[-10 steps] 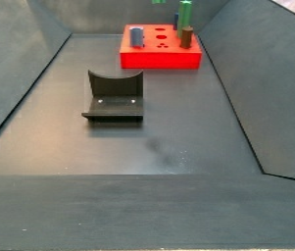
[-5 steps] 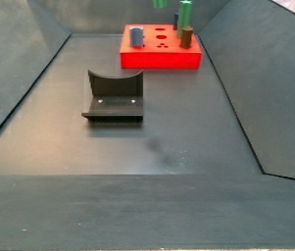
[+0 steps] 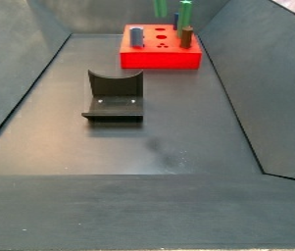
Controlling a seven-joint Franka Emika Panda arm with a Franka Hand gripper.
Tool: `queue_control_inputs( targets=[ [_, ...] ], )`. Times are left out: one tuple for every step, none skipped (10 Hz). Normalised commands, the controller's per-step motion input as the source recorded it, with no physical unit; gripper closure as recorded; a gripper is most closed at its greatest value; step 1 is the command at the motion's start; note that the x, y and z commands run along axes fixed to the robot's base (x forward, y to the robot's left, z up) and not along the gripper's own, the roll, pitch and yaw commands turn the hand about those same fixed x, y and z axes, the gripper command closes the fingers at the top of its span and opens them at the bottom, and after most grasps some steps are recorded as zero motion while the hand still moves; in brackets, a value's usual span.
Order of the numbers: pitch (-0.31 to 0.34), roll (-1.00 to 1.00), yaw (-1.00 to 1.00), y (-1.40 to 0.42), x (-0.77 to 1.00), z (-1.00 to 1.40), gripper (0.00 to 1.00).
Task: Pick up the 3 prong object. Move up. Rotate the 3 prong object. Place the 3 prong object on the fixture. Regrasp the 3 prong object. Move to above the board. Insert the 3 prong object.
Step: Insert the 3 prong object.
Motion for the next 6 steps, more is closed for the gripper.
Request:
queue_control_inputs(
  targets=[
    [-0.046,-0.08,1.00,0.00,0.00,-0.51,1.00],
    [-0.109,-0.13,1.00,0.00,0.02,-0.49,1.00],
    [-0.097,-0.12,0.99,0.00,0.05,-0.48,1.00],
    [-0.080,-0.10,0.92,-0.08,0.08,-0.43,1.00],
    [-0.084,-0.10,0.87,-0.13,0.07,-0.42,1.00],
    [-0.070,-0.09,0.80,-0.22,0.02,-0.34,1.00]
  ],
)
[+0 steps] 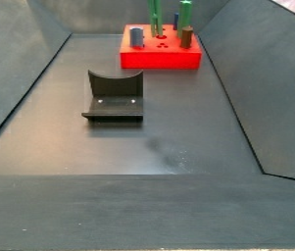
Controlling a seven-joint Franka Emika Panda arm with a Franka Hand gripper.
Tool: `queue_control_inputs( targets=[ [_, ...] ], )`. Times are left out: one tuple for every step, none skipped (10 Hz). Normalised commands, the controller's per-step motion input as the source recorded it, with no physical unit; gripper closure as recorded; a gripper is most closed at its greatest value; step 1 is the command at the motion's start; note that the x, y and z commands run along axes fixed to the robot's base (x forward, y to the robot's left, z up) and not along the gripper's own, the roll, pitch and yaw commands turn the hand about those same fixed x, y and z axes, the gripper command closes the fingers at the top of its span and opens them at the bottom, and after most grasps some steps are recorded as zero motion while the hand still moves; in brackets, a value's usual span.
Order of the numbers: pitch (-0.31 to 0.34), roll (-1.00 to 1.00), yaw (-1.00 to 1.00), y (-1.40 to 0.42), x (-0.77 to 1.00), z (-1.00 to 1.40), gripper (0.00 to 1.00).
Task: Pick up the 3 prong object. Move up. Rotate the 3 prong object. Place the 3 prong object on the fixture. Regrasp the 3 prong object. Move to above the board. Insert the 3 prong object.
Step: Insert the 3 prong object.
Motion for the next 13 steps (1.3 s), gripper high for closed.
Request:
queue_control_inputs(
  targets=[
    [-0.077,-0.12,0.65,-0.17,0.00,-0.24,1.00],
    [-0.123,-0.11,0.35,0.00,0.00,-0.24,1.00],
    [0.000,-0.10,0.51,0.07,0.00,-0.25,1.00],
    [0.000,-0.01,0.42,0.00,-0.19,-0.21,1.00],
    [0.000,-0.04,0.34,0.00,-0.19,-0.06,1.00],
    [0.000,-0.02,0.27,0.00,-0.21,-0.06,1.00],
    [-0.067,0.00,0.27,-0.06,-0.25,-0.09,1.00],
    [-0.050,0.00,0.25,-0.03,-0.22,-0.14,1.00],
    [-0.030,0.00,0.22,0.00,-0.08,-0.14,1.00],
    [-0.036,0.00,0.22,0.00,-0.04,-0.13,1.00],
    [-0.037,0.00,0.20,0.00,0.00,-0.13,1.00],
    [-0.040,0.00,0.19,0.00,0.00,-0.12,1.00],
    [-0.090,0.00,0.16,0.00,0.06,-0.13,1.00]
  ],
)
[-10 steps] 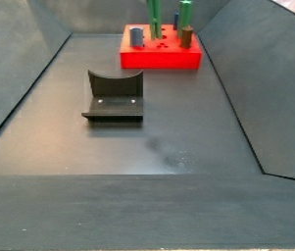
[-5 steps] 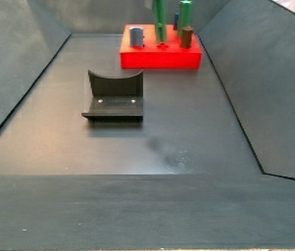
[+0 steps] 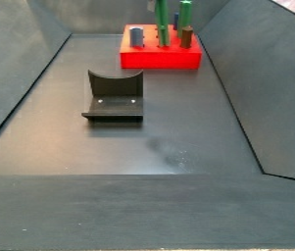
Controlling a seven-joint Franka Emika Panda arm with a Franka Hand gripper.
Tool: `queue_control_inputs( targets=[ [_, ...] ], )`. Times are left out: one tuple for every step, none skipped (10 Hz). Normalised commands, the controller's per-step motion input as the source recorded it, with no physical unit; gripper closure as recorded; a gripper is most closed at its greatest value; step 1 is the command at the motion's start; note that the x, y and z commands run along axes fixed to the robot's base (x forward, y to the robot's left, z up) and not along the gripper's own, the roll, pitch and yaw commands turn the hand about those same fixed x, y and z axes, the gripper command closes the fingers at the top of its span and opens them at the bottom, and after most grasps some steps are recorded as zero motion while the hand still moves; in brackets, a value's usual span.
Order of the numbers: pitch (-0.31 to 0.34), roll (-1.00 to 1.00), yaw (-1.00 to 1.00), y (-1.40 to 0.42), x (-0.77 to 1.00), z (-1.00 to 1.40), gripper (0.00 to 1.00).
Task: Pick up the 3 prong object. Move up. Rotate the 3 prong object. Place the 3 prong object on the fixture. Regrasp the 3 prong object. Move to above the board. Insert the 3 prong object.
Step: Insert the 3 prong object.
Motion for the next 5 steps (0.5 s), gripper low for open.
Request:
queue_control_inputs(
  targets=[
    [-0.159,-0.02,0.15,-0.01,0.11,-0.07,1.00],
    [-0.163,-0.04,0.17,0.00,0.15,0.00,1.00],
    [-0.147,-0.04,0.18,0.00,0.12,0.00,1.00],
    [-0.134,0.00,0.19,-0.01,0.00,-0.09,1.00],
    [-0.120,0.08,0.21,-0.07,-0.15,-0.34,1.00]
  ],
)
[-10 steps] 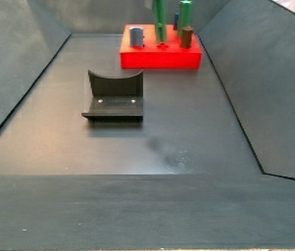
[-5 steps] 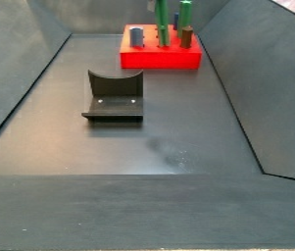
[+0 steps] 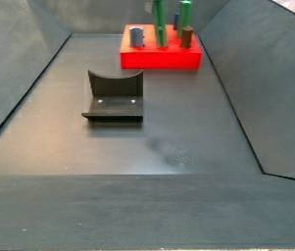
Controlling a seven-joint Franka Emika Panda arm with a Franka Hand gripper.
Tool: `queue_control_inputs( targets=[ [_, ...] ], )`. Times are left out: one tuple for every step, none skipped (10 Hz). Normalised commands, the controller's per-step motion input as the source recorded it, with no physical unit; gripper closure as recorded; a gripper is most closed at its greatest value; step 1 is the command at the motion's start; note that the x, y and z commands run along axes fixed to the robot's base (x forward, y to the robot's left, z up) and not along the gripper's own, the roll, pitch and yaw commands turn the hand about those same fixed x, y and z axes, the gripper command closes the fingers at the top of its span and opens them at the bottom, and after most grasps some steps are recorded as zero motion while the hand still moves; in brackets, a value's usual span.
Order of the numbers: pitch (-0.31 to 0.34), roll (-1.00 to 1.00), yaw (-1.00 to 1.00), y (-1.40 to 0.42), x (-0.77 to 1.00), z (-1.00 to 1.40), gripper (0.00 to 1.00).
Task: Pick up the 3 prong object. Move up. Rotate the 3 prong object. Place the 3 prong object on the fixture. Regrasp the 3 prong object. Move to above the board. Insert the 3 prong object.
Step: Insert the 3 prong object.
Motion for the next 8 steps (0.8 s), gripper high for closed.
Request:
queue_control_inputs(
  targets=[
    [-0.149,0.14,0.27,-0.16,-0.35,-0.43,1.00],
    [-0.197,0.15,0.26,-0.21,-0.48,-0.46,1.00],
    [-0.196,0.15,0.24,-0.24,-0.49,-0.42,1.00],
    [-0.093,0.14,0.21,-0.21,-0.44,-0.38,1.00],
    [-0.007,0.22,0.23,-0.29,-0.34,-0.39,1.00],
    [0.000,0.21,0.18,-0.15,-0.06,-0.38,1.00],
    [-0.036,0.11,0.00,-0.14,0.00,-0.10,1.00],
    [0.000,0.00,0.00,0.00,0.00,0.00,1.00]
  ],
)
